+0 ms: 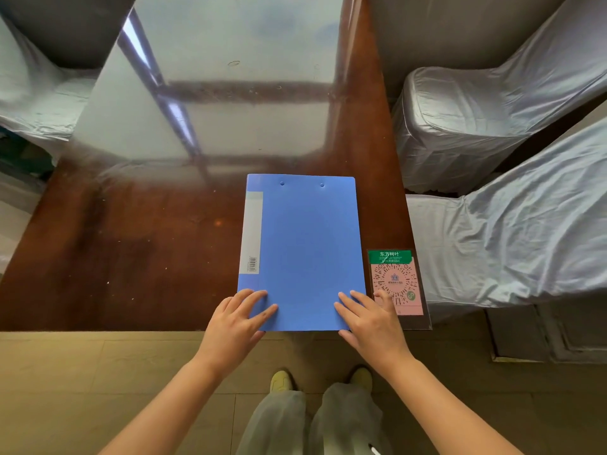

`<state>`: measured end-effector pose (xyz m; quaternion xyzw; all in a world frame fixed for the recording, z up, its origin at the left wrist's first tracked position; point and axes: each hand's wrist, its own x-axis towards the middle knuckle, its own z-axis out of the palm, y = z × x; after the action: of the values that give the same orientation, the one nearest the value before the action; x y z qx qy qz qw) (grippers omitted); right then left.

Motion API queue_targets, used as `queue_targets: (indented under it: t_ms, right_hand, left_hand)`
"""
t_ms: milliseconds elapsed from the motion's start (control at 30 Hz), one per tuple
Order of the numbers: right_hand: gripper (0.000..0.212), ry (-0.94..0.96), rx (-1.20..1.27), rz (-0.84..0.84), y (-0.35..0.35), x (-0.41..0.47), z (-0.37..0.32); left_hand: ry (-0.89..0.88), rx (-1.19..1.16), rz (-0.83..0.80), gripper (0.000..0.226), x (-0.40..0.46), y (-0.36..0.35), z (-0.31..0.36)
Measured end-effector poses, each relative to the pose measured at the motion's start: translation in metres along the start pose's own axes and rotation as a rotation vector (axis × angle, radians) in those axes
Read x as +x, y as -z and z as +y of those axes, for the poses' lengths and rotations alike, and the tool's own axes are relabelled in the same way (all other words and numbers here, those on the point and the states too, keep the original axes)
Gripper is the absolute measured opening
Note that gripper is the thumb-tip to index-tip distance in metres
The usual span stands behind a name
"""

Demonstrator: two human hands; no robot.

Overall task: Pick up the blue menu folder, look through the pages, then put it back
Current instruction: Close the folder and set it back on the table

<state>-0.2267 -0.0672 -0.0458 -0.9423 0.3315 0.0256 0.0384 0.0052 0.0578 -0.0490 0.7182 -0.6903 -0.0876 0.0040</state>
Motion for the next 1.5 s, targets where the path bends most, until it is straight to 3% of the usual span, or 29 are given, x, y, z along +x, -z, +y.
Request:
queue_targets:
  t_ms: [1500]
  right_hand:
    - [0.052,-0.012,0.017,0.070,-0.001,-0.007,0.007]
  left_hand:
    - [-0.044,-0.046,0.041,0.063,0.004,-0.011,-0.001]
